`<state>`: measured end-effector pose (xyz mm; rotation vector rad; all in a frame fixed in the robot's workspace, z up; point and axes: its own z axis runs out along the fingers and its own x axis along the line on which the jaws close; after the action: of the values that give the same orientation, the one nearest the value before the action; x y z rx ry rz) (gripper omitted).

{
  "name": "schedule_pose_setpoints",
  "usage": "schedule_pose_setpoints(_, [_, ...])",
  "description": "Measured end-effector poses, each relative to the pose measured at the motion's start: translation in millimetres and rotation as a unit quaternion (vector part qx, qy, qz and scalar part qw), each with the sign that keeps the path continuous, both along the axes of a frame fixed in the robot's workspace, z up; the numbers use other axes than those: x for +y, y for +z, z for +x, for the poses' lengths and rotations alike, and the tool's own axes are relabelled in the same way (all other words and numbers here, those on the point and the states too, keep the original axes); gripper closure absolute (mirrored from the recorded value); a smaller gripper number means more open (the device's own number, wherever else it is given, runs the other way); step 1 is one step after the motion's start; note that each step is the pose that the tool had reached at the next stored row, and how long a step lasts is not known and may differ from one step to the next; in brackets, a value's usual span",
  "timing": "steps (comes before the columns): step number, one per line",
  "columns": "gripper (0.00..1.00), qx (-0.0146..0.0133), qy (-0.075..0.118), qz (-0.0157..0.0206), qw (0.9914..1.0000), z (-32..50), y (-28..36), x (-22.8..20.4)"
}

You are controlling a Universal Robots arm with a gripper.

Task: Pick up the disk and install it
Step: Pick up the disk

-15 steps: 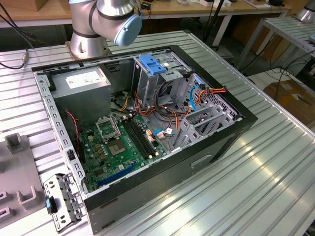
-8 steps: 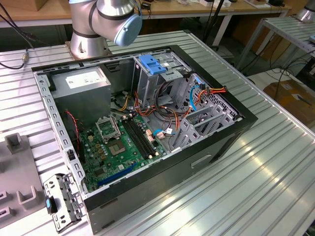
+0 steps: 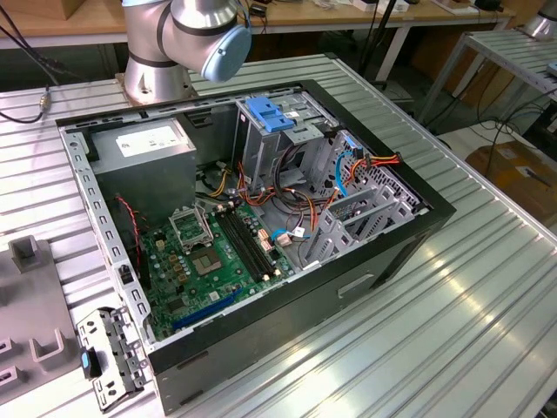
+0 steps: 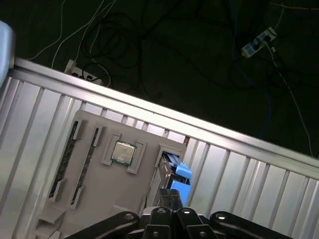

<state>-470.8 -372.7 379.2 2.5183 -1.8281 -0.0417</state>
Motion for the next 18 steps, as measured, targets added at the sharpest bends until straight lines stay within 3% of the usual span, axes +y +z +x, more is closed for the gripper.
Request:
schedule_pose_setpoints(3, [0.89,-0.0001,-0.019,0.0,0.99981,0.0,-1.9,0.0])
schedule_pose_setpoints(5, [0.89,-0.0001,-0.043,0.0,0.99909,0.0,-4.6,0.0])
schedule_pose_setpoints(6, [0.89,-0.0001,-0.045,0.0005,0.99897,0.1,-5.7,0.0])
schedule_pose_setpoints(14, [0.89,0.0,-0.045,0.001,0.99897,0.1,-6.2,0.0])
schedule_pose_setpoints(15, [0.82,0.0,-0.045,0.001,0.99897,0.1,-6.2,0.0])
schedule_pose_setpoints(18, [0.82,0.0,-0.045,0.001,0.99897,0.1,-6.3,0.0])
